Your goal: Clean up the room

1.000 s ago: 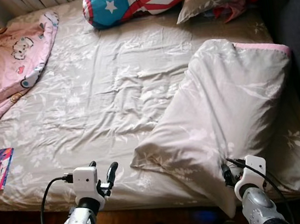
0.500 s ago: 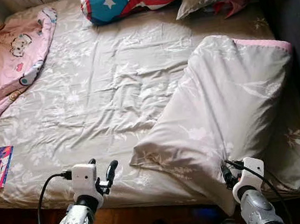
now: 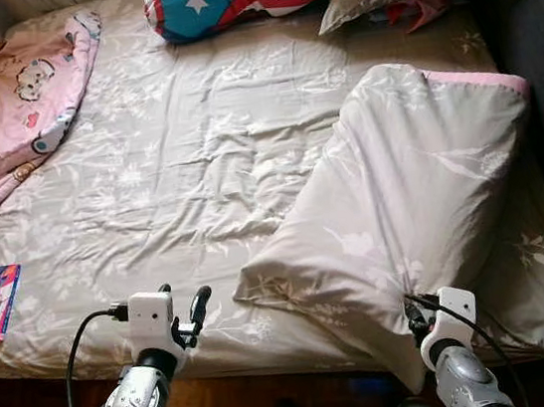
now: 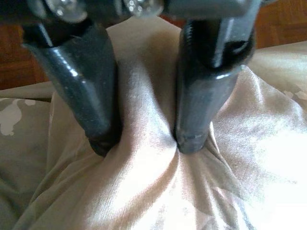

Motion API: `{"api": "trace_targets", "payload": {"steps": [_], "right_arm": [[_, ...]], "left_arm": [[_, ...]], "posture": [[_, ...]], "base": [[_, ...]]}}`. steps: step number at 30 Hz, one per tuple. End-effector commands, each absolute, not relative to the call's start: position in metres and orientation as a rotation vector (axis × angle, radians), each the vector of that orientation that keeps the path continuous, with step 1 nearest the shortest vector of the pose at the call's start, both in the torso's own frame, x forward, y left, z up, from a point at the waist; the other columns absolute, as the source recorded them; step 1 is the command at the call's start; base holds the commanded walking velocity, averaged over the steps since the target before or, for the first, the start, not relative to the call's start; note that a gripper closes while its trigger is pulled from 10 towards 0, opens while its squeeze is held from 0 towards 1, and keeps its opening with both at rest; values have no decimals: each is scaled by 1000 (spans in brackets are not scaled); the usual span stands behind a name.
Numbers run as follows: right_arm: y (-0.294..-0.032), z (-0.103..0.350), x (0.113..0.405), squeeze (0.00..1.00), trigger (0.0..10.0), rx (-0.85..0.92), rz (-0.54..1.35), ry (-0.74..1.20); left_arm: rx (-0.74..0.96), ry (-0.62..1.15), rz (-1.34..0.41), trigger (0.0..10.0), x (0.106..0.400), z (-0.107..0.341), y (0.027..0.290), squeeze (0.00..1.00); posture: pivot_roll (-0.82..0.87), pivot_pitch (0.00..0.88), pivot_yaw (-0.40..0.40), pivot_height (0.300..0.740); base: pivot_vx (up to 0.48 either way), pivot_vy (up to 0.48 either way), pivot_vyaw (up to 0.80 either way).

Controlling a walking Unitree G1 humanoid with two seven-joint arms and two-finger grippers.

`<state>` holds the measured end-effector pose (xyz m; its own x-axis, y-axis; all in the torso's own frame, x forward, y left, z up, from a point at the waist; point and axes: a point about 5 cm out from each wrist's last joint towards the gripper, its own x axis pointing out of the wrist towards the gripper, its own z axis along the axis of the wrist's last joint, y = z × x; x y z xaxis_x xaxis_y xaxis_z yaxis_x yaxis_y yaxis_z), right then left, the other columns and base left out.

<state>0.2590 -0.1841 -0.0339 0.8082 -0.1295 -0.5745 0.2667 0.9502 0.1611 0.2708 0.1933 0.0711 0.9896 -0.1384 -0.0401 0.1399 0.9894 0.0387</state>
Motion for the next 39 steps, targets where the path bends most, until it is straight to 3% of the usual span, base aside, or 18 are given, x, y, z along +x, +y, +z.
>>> {"api": "trace_targets", "payload": {"steps": [1,14,20,24,29,35,39], "right_arm": [[-169,-59,231,0,0,253,-187,761],[-183,-55,235,0,0,223,-228,774],[-224,-43,242,0,0,127,-396,736],[-279,-16,250,0,0,25,-594,634],[-308,6,256,0,0,-81,-682,544],[-362,54,255,0,0,-225,-928,354],[-377,67,250,0,0,-277,-1012,316]], "left_arm": [[36,89,-109,10000,266,60,199,0],[10,80,-80,10000,280,57,195,0],[-14,81,-53,10000,281,52,193,0],[-25,100,-35,10000,279,44,195,0],[-30,105,-29,10000,279,41,195,0],[-38,109,-21,10000,279,35,192,0],[-40,113,-22,10000,279,34,192,0]], "posture": [[167,290,174,740],[106,242,120,740],[63,225,88,740],[21,216,65,740],[-5,208,48,740],[-36,192,33,740],[-41,182,32,740]], "base": [[0,0,0],[0,0,0],[0,0,0],[0,0,0],[0,0,0],[0,0,0],[0,0,0]]}}
